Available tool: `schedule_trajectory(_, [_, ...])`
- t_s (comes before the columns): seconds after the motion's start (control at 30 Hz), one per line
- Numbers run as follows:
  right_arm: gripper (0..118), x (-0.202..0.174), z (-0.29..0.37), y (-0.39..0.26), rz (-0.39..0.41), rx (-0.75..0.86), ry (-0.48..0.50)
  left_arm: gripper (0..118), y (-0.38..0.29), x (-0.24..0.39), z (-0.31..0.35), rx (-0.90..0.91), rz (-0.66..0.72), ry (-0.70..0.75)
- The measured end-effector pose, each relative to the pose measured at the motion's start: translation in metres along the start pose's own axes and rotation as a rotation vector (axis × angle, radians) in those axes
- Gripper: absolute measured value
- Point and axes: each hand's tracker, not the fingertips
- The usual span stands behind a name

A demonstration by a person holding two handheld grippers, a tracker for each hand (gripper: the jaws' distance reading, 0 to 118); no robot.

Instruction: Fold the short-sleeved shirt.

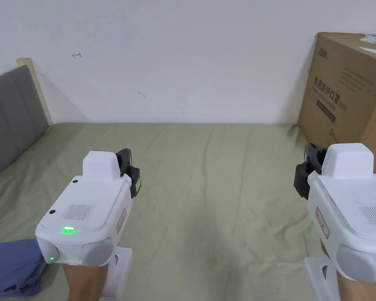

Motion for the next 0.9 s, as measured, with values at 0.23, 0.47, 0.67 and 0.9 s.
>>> schedule_trajectory(0.23, [85,0.004,0.0,0.0,-0.041,-0.025,-0.003,100,-0.003,-0.007,-0.008,-0.024,0.031,0.003])
schedule_trajectory(0.47, [118,0.002,0.003,-0.001,-0.033,0.004,-0.004,118,-0.004,-0.005,-0.005,-0.007,0.029,0.031])
schedule_trajectory(0.67, [118,0.002,0.004,0.0,-0.043,0.01,-0.011,118,-0.001,-0.004,-0.002,0.003,0.017,0.05])
schedule_trajectory(0.9, [118,0.001,0.004,-0.001,-0.033,0.011,-0.016,118,-0.002,-0.007,-0.002,0.009,0.027,0.068])
